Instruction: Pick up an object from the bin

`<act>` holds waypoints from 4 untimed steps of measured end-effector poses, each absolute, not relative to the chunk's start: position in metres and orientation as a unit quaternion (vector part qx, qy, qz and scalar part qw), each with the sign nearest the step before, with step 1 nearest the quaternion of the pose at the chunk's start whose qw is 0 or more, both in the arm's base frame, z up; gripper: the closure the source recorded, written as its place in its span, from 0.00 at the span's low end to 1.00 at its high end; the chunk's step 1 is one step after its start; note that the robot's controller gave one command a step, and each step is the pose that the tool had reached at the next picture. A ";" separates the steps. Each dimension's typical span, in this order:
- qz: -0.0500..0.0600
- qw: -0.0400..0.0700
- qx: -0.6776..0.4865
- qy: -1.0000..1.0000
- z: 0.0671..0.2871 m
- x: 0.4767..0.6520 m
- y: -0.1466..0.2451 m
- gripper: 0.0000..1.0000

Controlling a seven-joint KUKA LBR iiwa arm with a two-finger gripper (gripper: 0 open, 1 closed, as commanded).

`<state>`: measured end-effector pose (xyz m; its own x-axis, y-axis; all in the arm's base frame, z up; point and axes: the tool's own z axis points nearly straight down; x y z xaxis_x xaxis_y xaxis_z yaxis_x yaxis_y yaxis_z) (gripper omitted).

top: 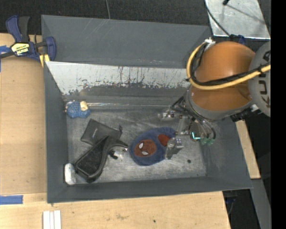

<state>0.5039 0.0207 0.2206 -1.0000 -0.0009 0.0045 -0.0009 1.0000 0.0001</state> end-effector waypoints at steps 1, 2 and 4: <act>0.000 -0.002 0.000 -1.000 0.224 0.506 0.021 1.00; 0.000 -0.002 -0.001 -1.000 0.224 0.506 0.021 0.00; 0.000 0.000 0.184 -0.983 0.085 0.508 0.025 0.00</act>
Offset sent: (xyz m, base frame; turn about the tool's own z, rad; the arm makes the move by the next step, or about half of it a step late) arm 0.0000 0.0000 0.0000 0.0000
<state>0.5080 0.0251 0.0854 -0.9323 -0.3616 0.0011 -0.3616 0.9323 -0.0006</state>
